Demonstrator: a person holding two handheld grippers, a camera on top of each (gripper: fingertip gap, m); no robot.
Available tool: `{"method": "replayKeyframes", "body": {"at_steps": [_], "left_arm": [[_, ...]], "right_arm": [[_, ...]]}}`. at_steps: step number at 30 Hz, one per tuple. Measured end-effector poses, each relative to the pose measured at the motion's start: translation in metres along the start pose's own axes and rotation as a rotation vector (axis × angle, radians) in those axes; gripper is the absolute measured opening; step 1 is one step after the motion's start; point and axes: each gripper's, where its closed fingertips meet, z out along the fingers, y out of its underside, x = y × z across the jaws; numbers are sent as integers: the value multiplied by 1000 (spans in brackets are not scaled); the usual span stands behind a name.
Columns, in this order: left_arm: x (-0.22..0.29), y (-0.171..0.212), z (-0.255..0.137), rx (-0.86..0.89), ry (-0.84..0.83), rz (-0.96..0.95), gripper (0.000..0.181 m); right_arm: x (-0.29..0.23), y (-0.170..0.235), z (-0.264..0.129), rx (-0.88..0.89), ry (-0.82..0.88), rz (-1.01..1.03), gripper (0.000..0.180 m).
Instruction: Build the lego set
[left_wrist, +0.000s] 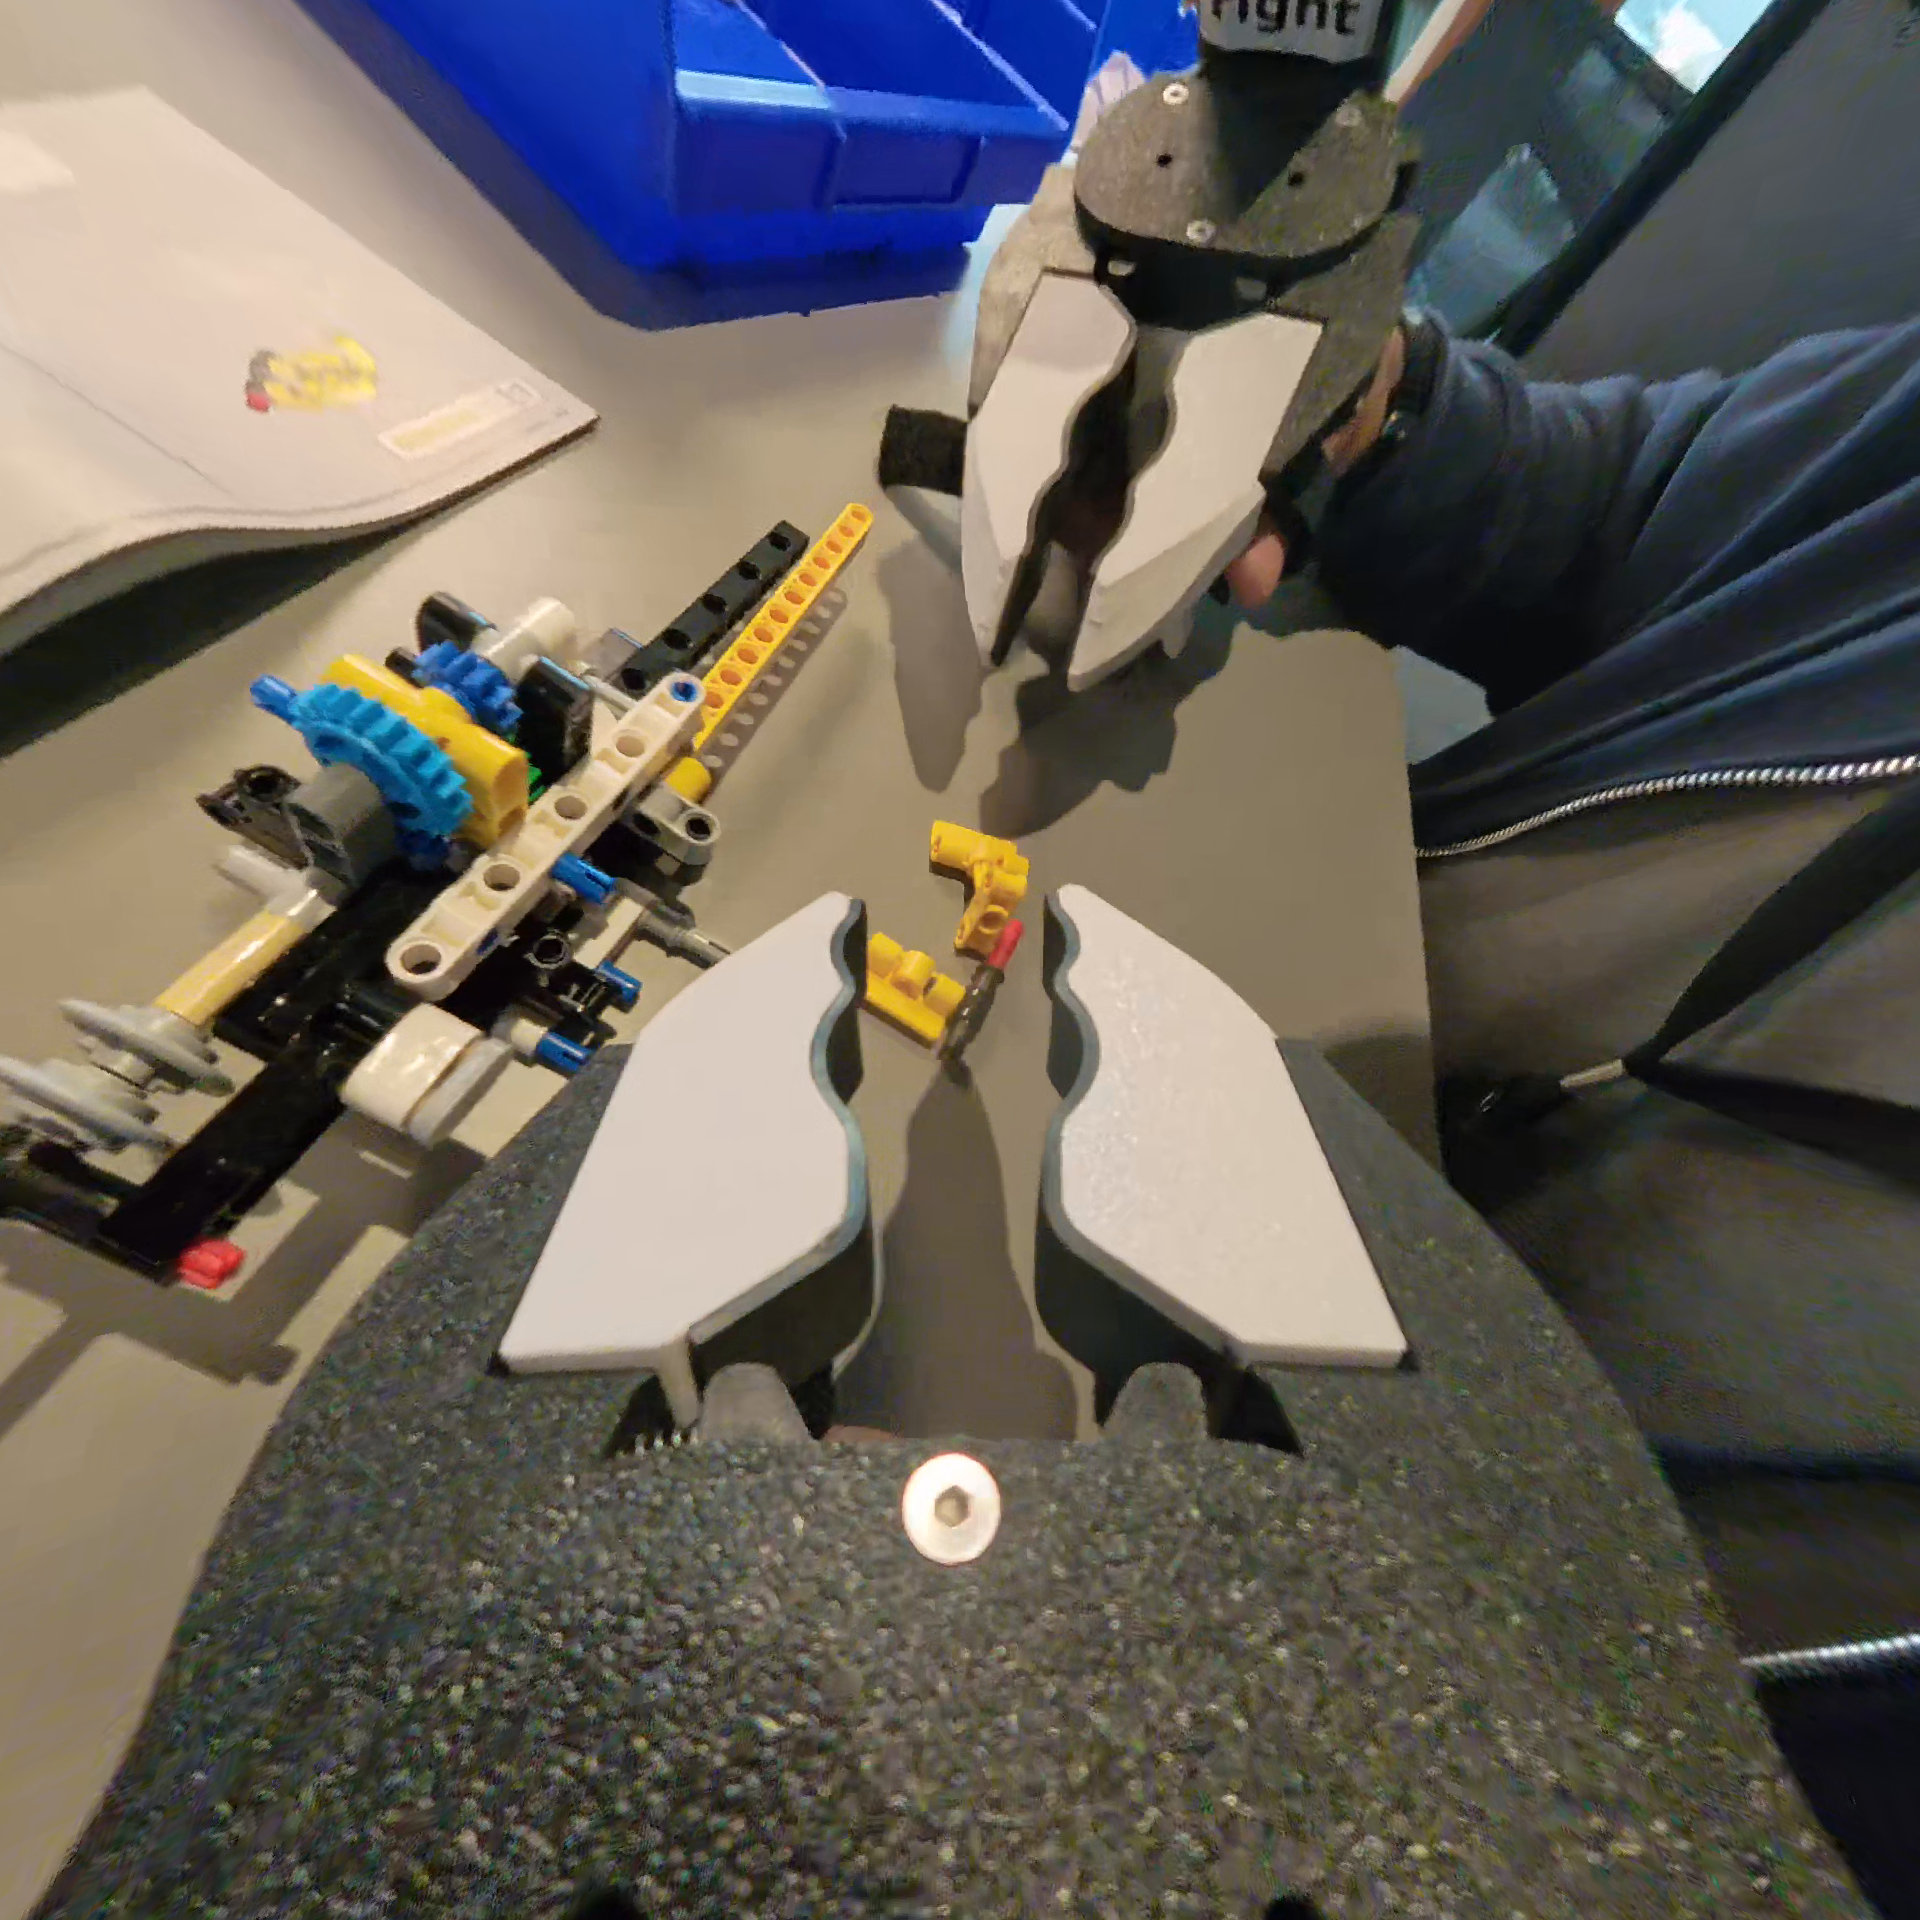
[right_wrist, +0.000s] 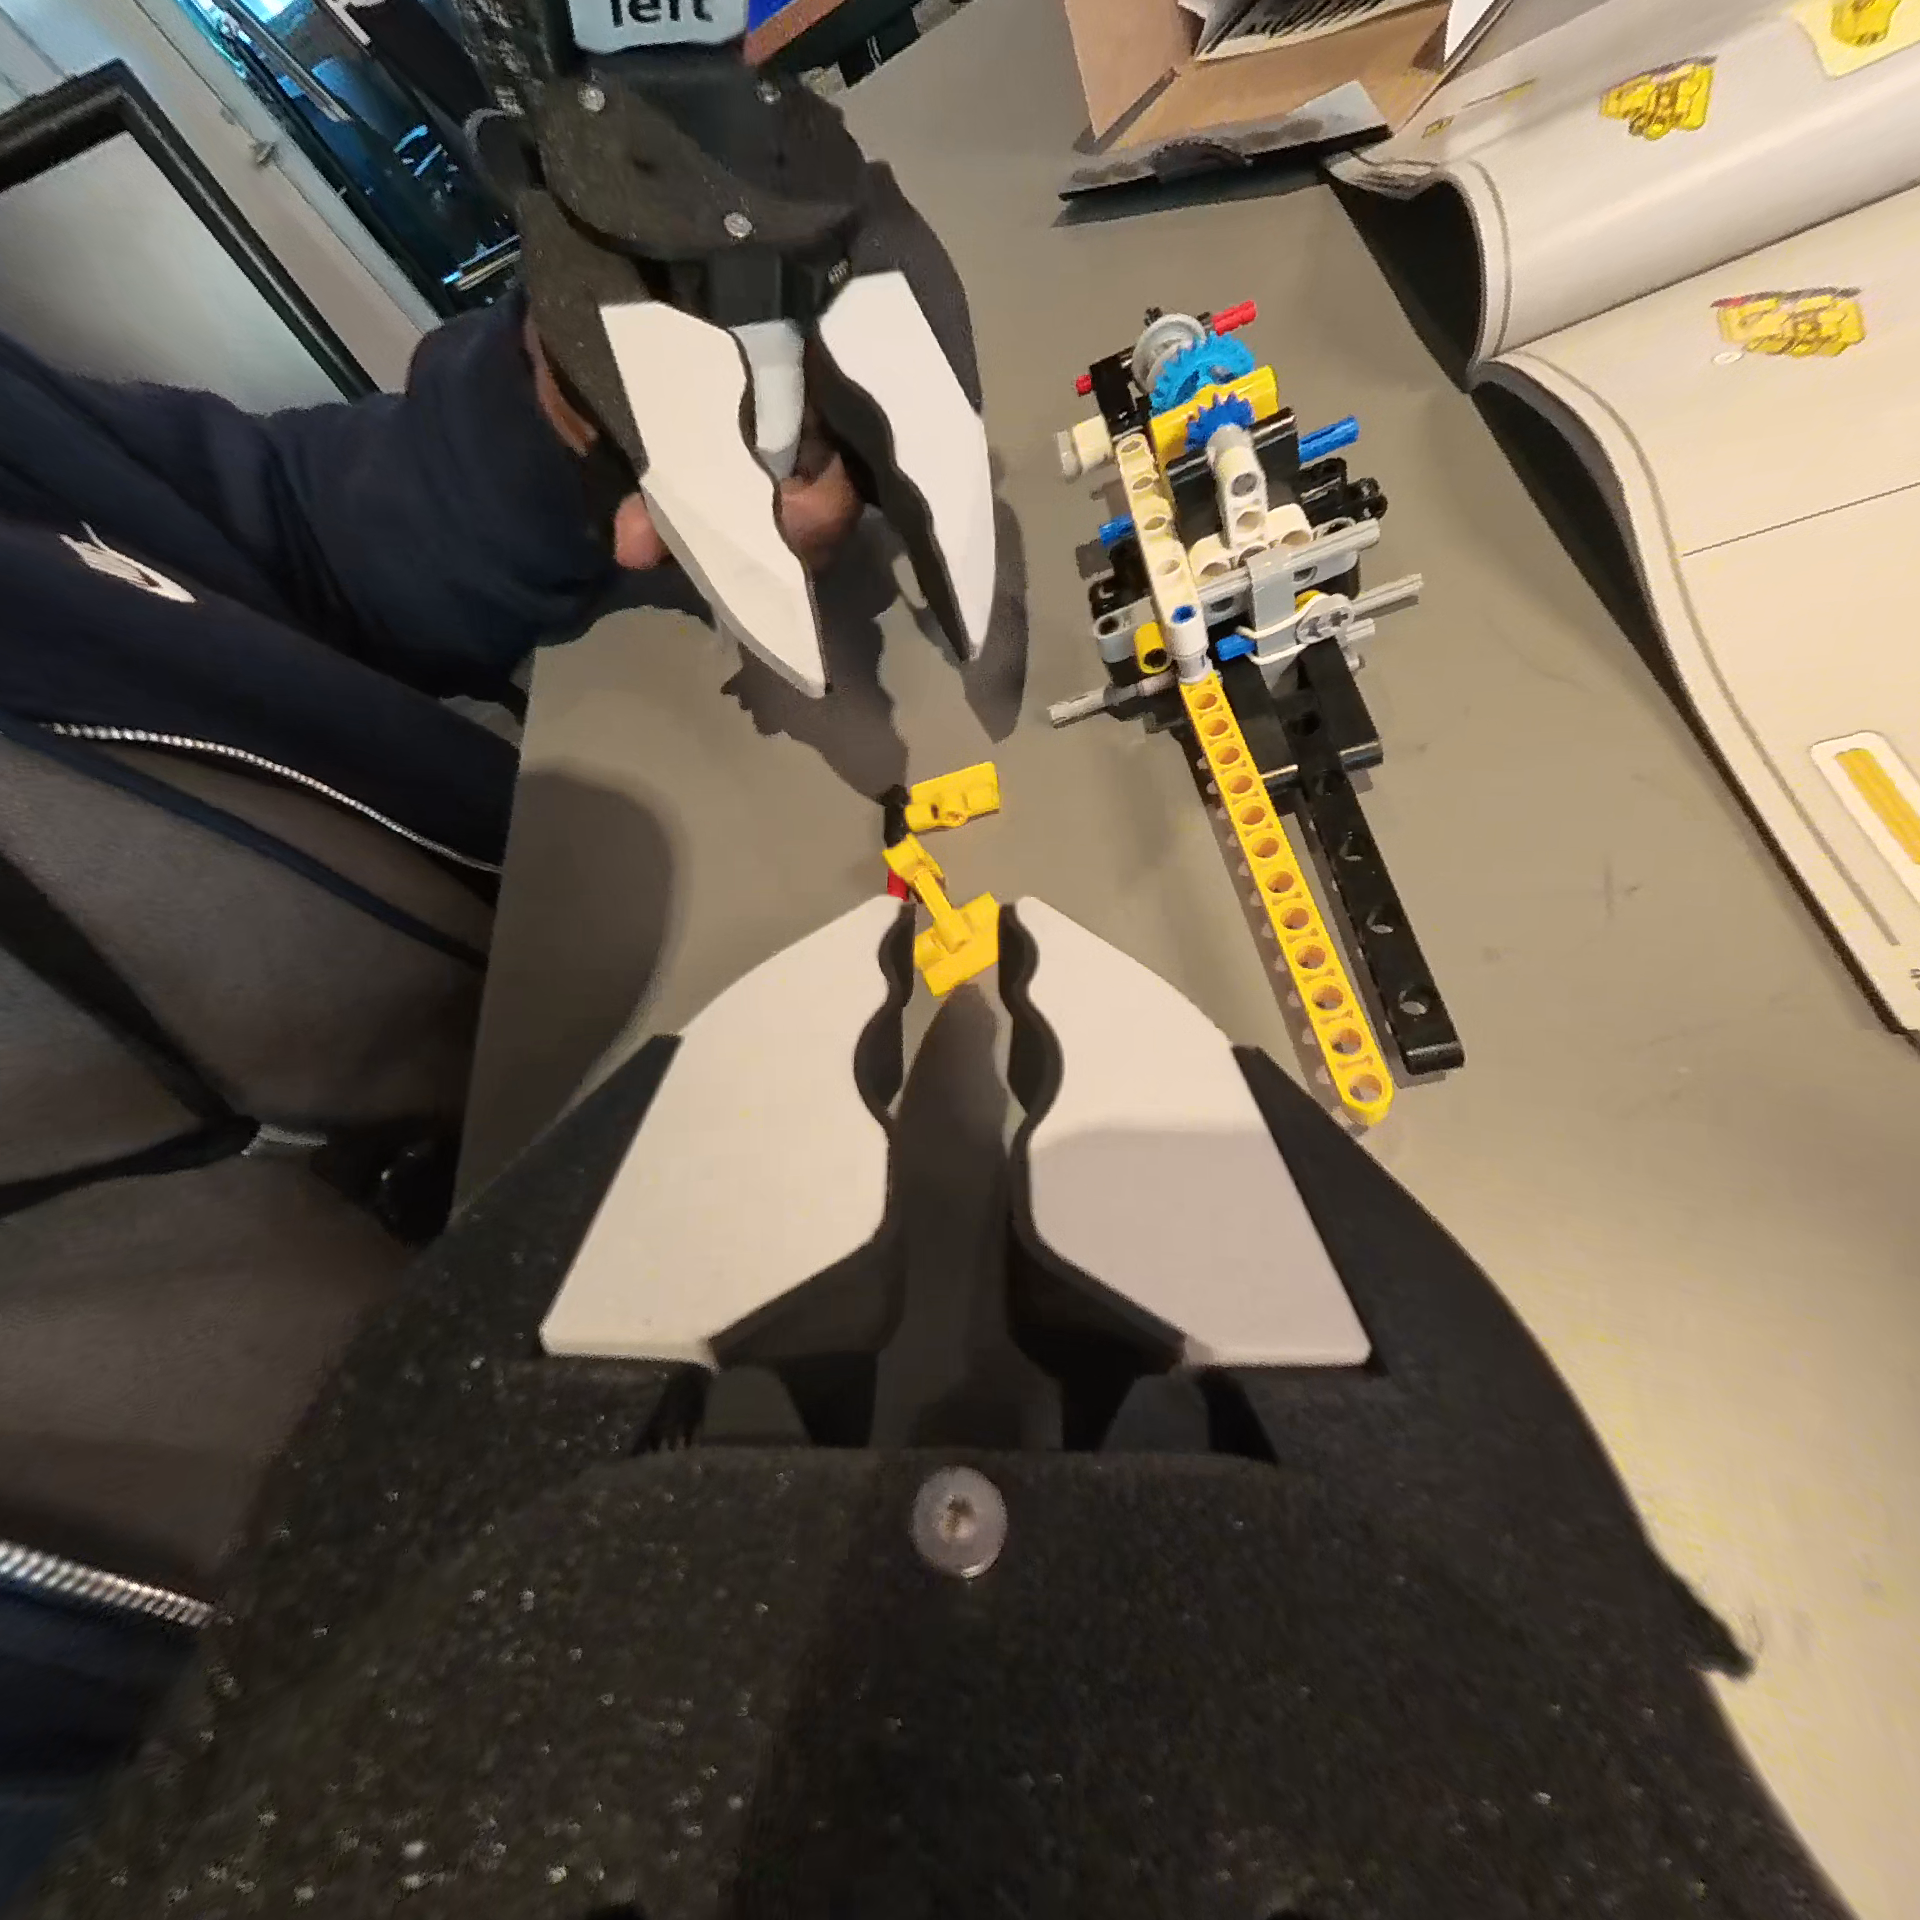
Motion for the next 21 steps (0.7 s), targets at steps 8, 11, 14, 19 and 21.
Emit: {"method": "replayKeyframes", "body": {"at_steps": [8, 11, 14, 19, 21], "left_arm": [[5, -1, 12, -25, -98, 231, 33], [-1, -23, 2, 111, -152, 244, 33], [0, -54, -19, 333, -133, 171, 30], [-4, -95, -64, 680, -119, 76, 25], [-9, -102, -77, 748, -169, 87, 22]], "right_arm": [[6, 0, -16, 39, 114, -195, 16], [11, 2, -20, 23, 197, -308, 15], [13, 2, -20, 18, 223, -331, 15], [15, 5, -17, -12, 240, -337, 15], [15, 7, -16, -29, 243, -341, 16]]}}
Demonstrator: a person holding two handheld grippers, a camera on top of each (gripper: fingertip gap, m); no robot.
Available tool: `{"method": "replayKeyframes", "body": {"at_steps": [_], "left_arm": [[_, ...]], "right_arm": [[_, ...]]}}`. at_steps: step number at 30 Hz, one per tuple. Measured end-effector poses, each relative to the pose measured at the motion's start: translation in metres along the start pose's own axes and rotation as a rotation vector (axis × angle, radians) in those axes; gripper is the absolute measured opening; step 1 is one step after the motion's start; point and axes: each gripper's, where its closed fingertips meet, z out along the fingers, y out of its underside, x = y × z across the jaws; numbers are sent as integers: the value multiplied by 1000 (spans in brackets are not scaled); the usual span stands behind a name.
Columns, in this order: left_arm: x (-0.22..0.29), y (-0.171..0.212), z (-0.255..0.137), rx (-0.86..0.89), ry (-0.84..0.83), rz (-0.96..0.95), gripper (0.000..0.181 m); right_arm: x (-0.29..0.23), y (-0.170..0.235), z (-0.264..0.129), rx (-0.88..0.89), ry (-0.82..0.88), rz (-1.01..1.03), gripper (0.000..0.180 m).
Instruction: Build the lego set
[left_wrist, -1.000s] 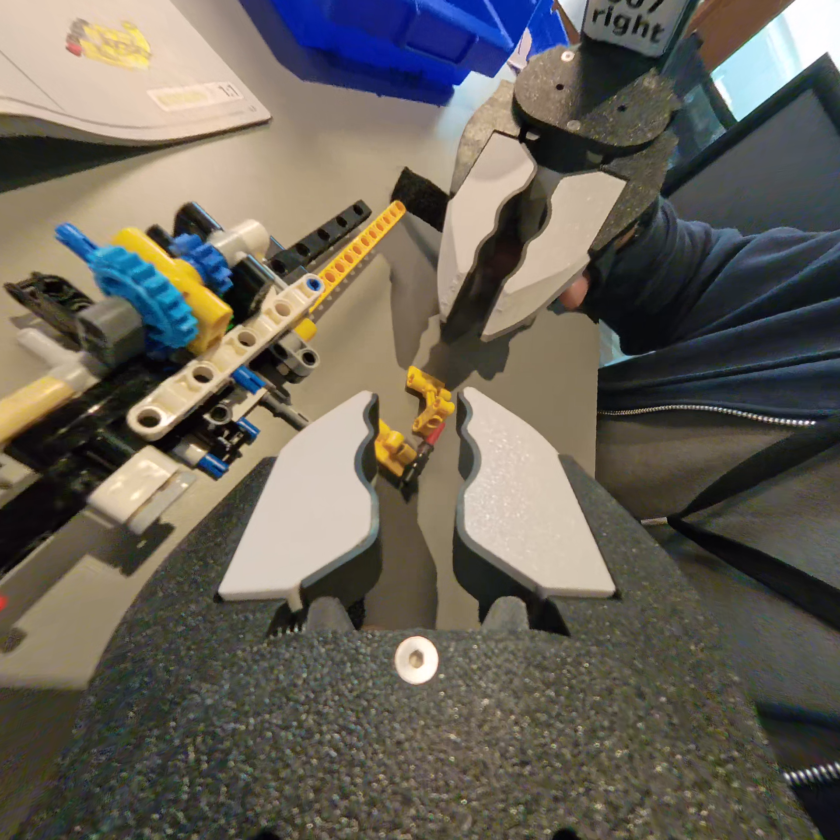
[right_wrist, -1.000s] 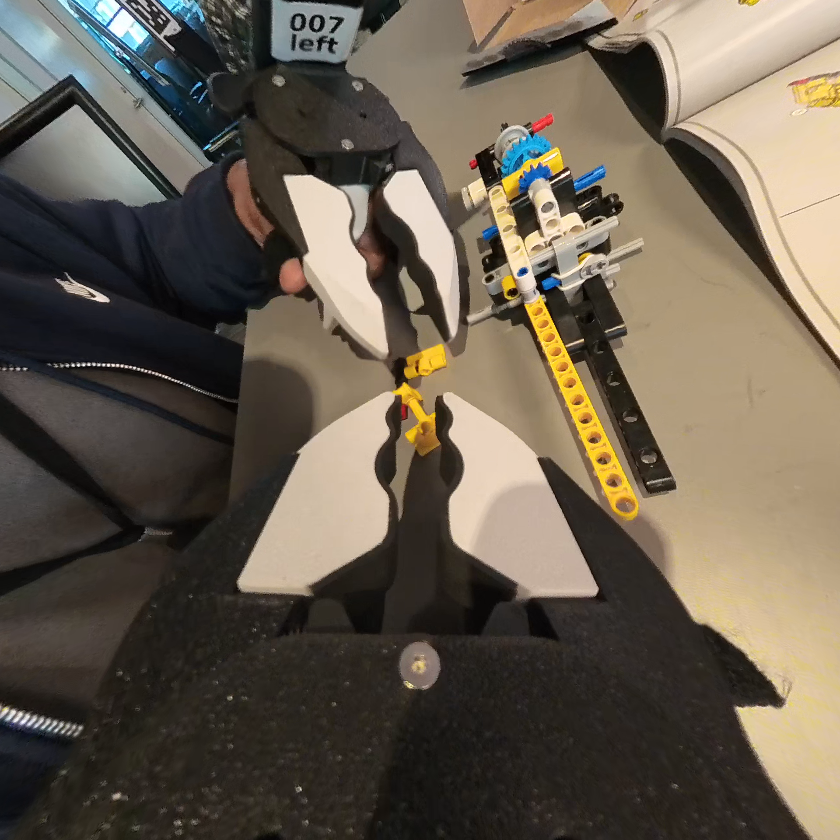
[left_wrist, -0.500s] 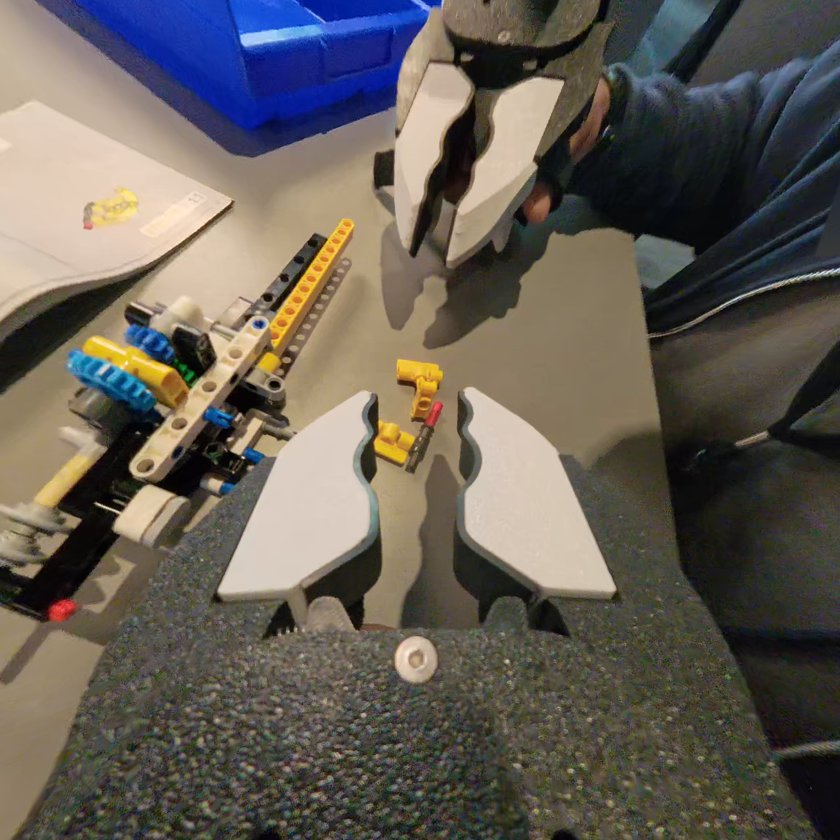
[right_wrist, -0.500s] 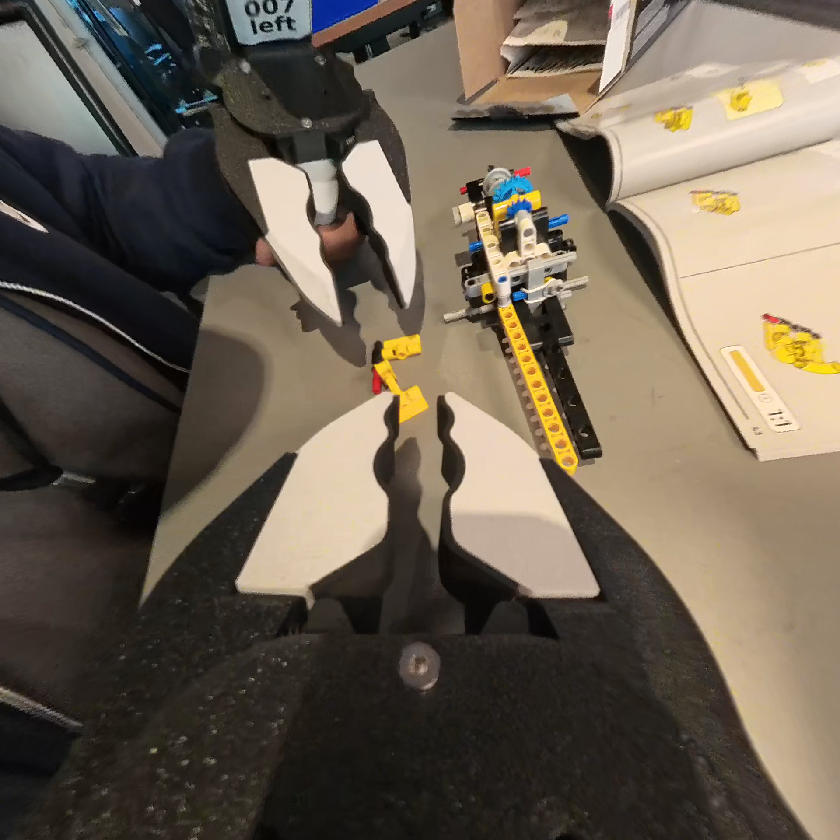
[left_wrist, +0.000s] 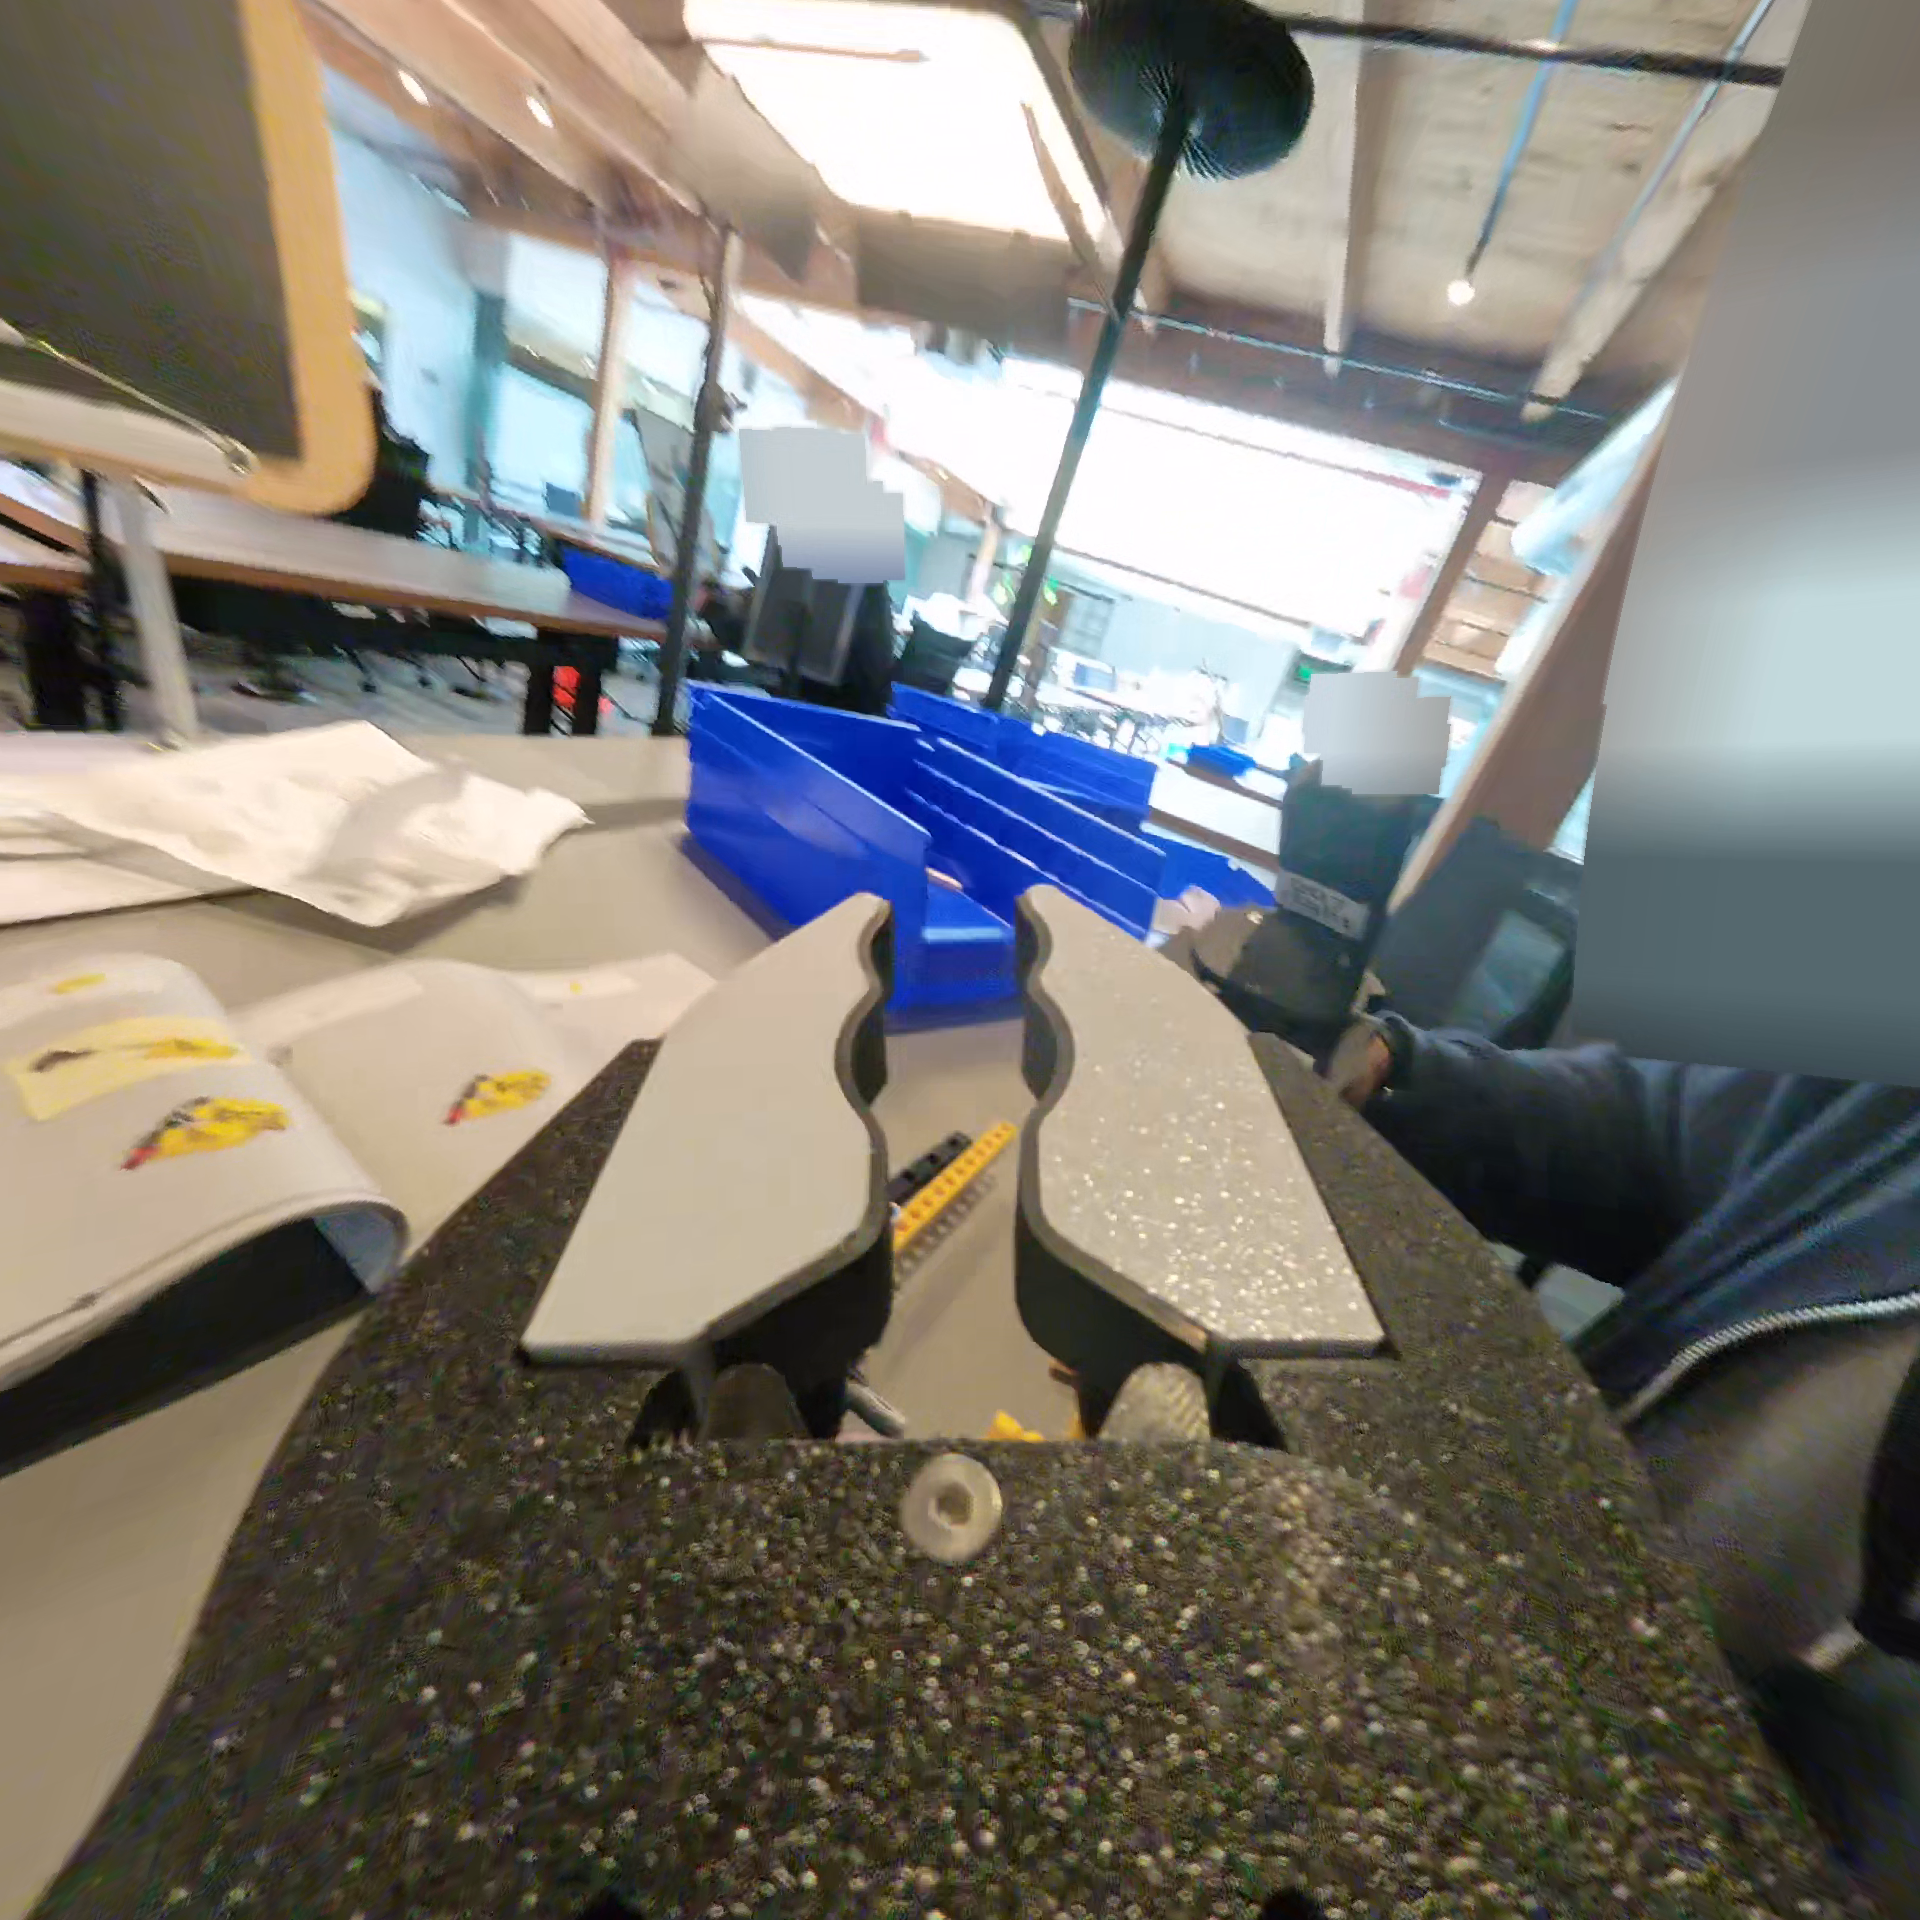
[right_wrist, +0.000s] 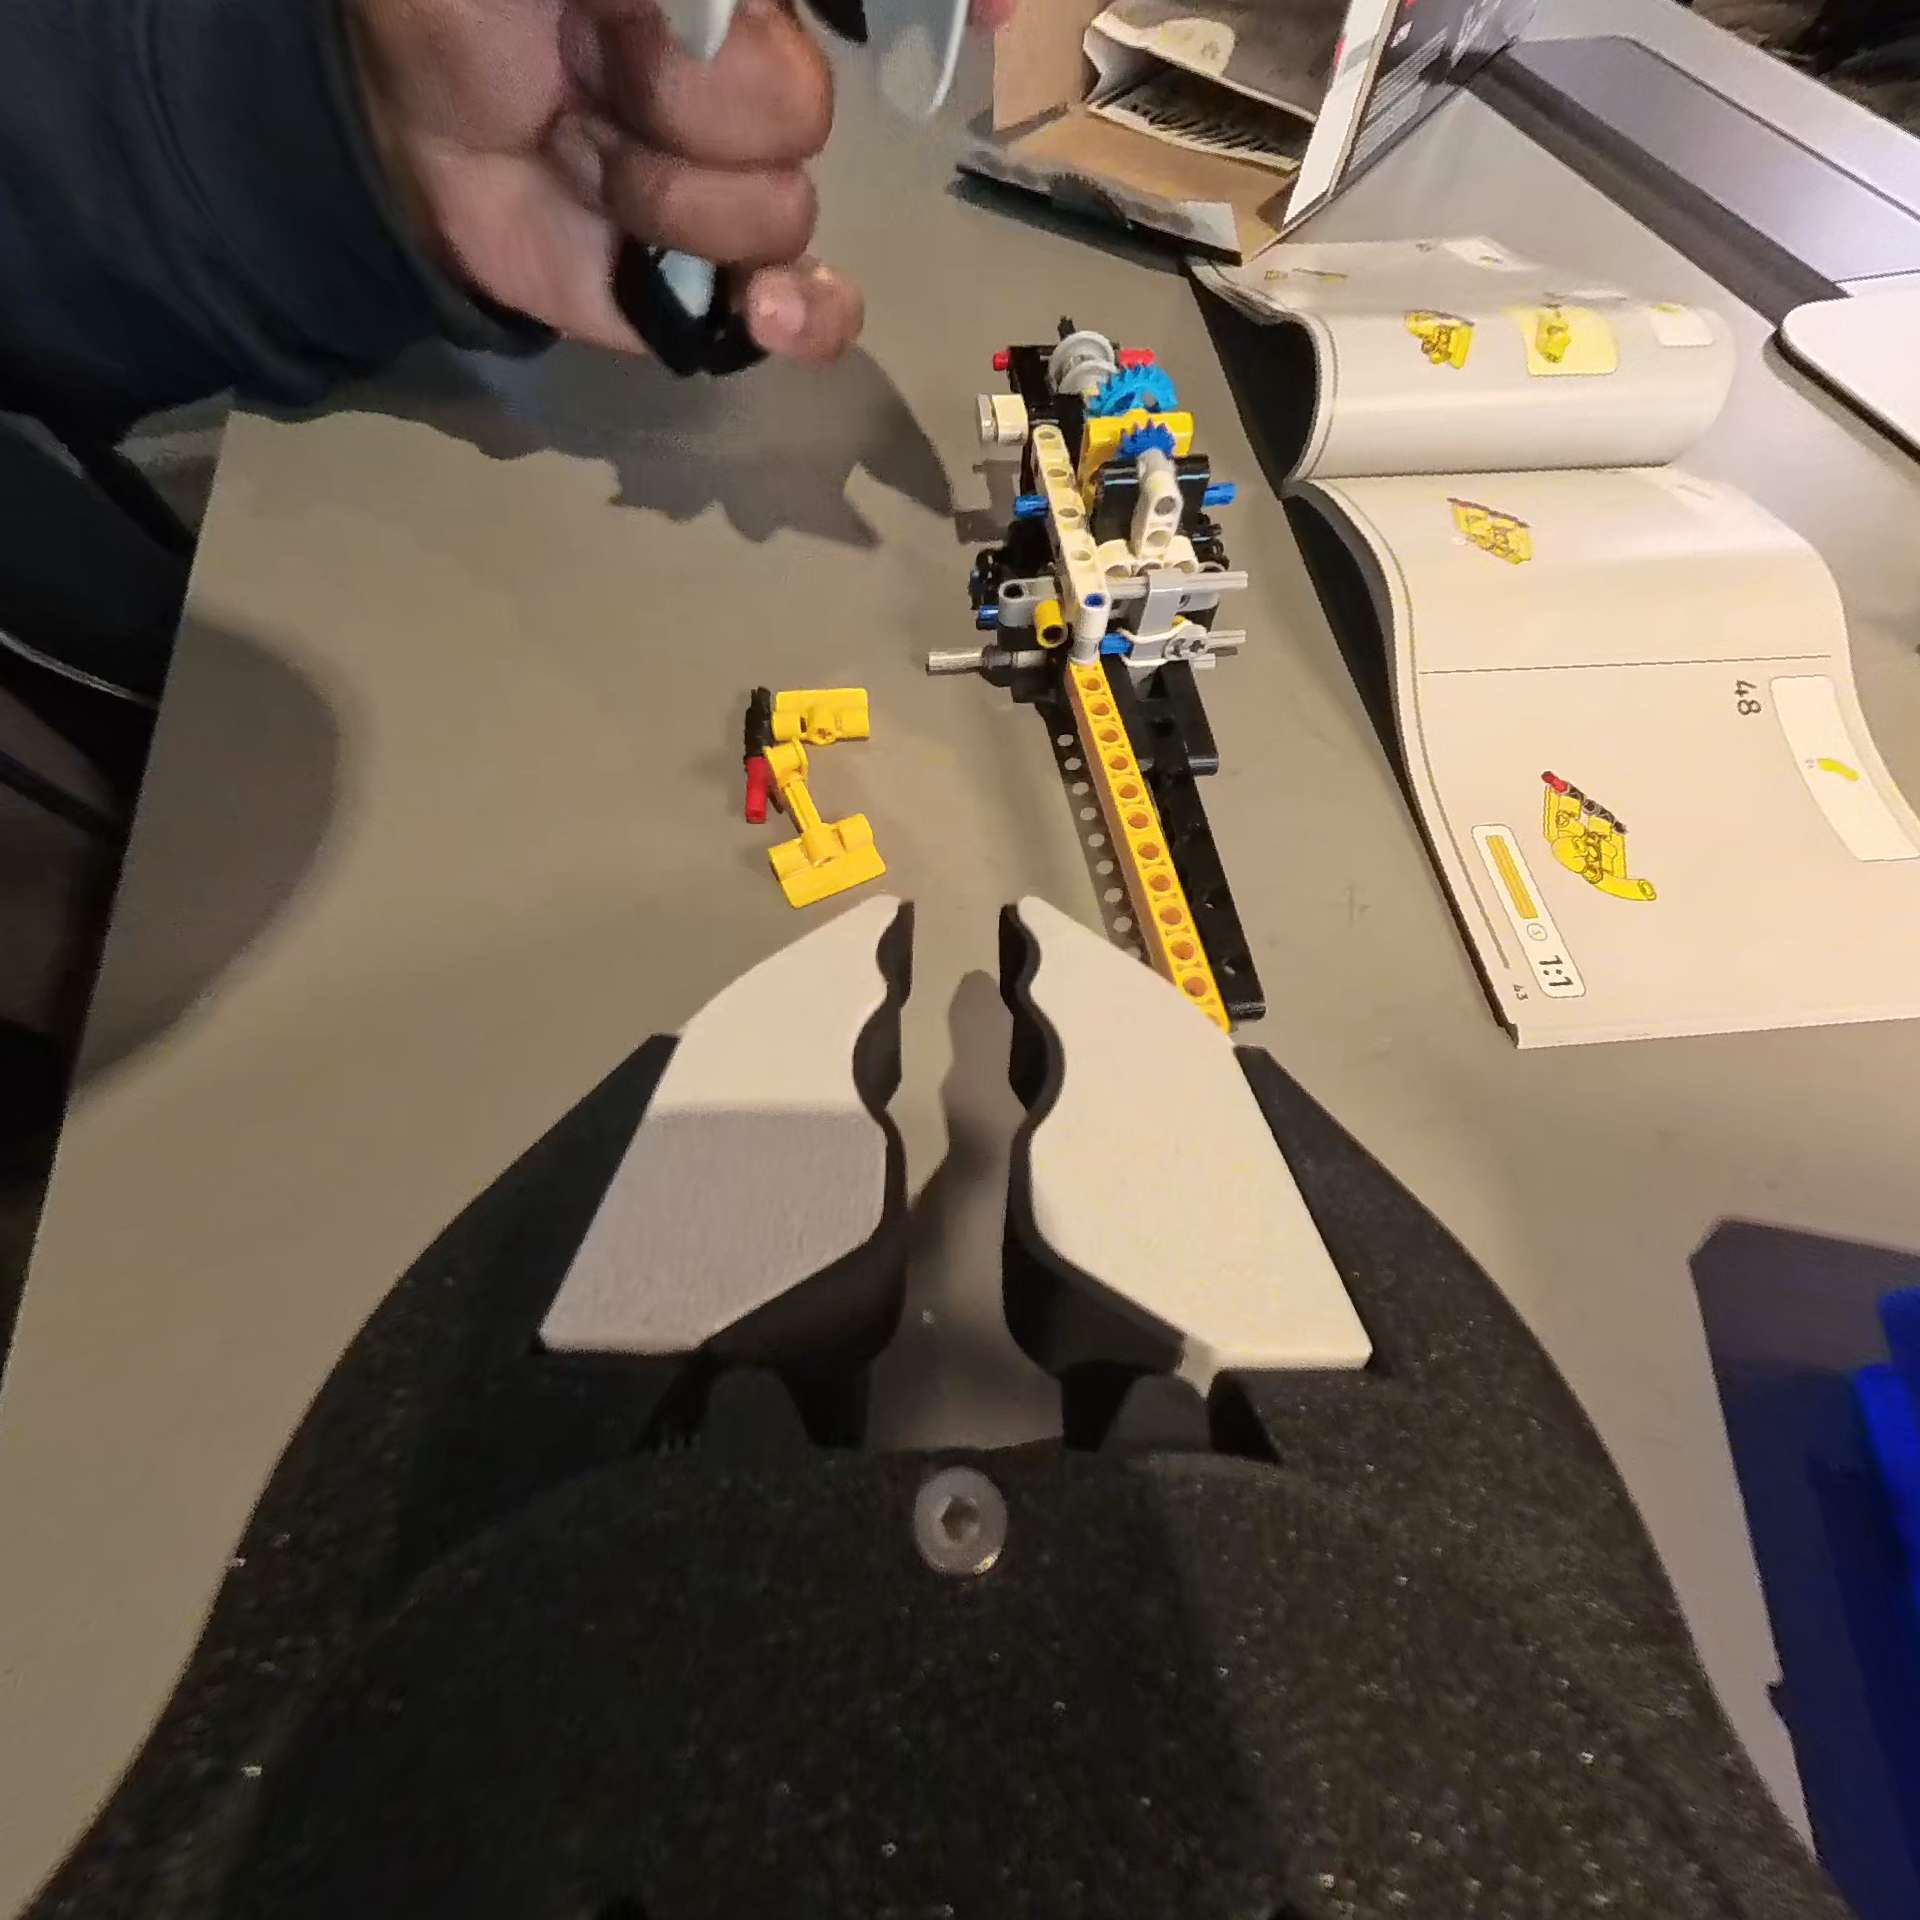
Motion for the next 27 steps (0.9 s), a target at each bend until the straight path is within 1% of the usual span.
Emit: {"method": "replayKeyframes", "body": {"at_steps": [3, 5, 13, 18, 23, 27], "left_arm": [[-8, -10, -4, 37, -51, 61, 16], [-15, -11, -6, 28, -90, 114, 13], [-57, -12, -20, -67, -263, 261, 10], [-88, 2, -31, -198, -347, 336, 9], [-116, 17, -44, -243, -400, 294, 15], [-124, 22, -48, -251, -400, 255, 20]], "right_arm": [[-1, 2, 1, -18, 5, -7, 16], [-2, 3, 1, -22, 5, -8, 16], [-1, 6, -4, -23, -18, 45, 17], [0, 12, -8, -57, -28, 78, 17], [3, 19, -23, -47, -57, 121, 17], [9, 23, -38, -20, -78, 162, 17]]}}
